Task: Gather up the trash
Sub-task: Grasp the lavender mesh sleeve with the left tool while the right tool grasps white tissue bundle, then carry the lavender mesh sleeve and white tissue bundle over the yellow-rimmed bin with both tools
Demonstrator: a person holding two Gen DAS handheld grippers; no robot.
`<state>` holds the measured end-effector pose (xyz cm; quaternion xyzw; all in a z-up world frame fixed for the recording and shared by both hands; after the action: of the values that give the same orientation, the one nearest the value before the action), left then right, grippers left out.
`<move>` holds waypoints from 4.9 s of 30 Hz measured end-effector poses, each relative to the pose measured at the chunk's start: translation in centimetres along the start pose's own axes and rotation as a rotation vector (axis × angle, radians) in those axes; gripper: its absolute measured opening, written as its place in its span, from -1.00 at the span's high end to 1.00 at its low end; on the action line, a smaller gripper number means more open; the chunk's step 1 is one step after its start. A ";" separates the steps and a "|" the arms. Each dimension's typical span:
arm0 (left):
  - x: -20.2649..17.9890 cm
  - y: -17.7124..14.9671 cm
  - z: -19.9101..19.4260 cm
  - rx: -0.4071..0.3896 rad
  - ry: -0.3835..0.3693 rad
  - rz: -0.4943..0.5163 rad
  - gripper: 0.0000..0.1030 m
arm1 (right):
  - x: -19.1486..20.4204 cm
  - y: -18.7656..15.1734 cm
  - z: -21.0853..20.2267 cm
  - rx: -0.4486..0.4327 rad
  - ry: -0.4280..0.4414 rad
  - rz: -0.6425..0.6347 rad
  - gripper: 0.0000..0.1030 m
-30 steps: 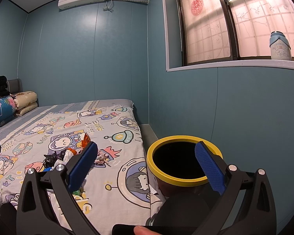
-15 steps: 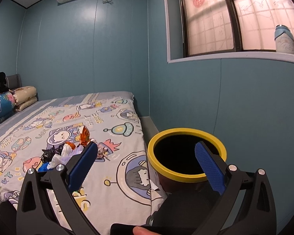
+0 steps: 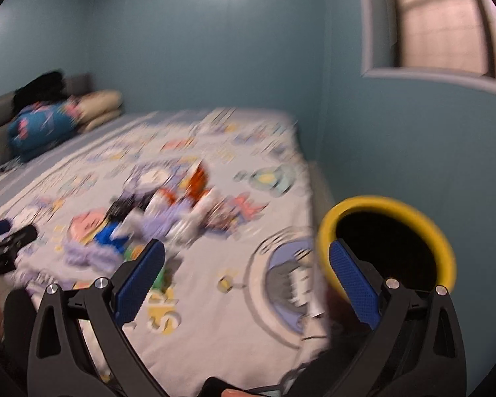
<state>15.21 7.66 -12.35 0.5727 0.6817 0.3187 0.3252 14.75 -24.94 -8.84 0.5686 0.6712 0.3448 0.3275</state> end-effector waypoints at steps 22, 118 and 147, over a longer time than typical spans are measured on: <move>1.4 1.1 11.8 0.197 -0.002 -0.014 -0.86 | 3.5 0.4 15.3 0.339 0.183 -0.011 -0.85; 0.1 2.6 3.9 0.117 -0.230 -0.048 0.49 | -1.0 9.0 14.8 0.157 0.355 0.257 0.65; -15.4 7.7 4.3 0.074 -0.426 0.114 0.49 | -15.8 10.9 4.3 -0.012 0.167 0.264 0.65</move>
<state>25.14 -6.22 -7.50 0.6763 0.5753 0.1830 0.4221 26.37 -38.88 -1.34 0.6191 0.6134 0.4352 0.2257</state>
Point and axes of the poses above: each gripper's, at about its wrist camera, not at the fingertips, and z roughly the way its jaws point, x to its left, y to its top, the point moved 6 cm from there along z, roughly the way its jaws point, and after that the axes turned 4 degrees about -z, right-handed, at the moved point
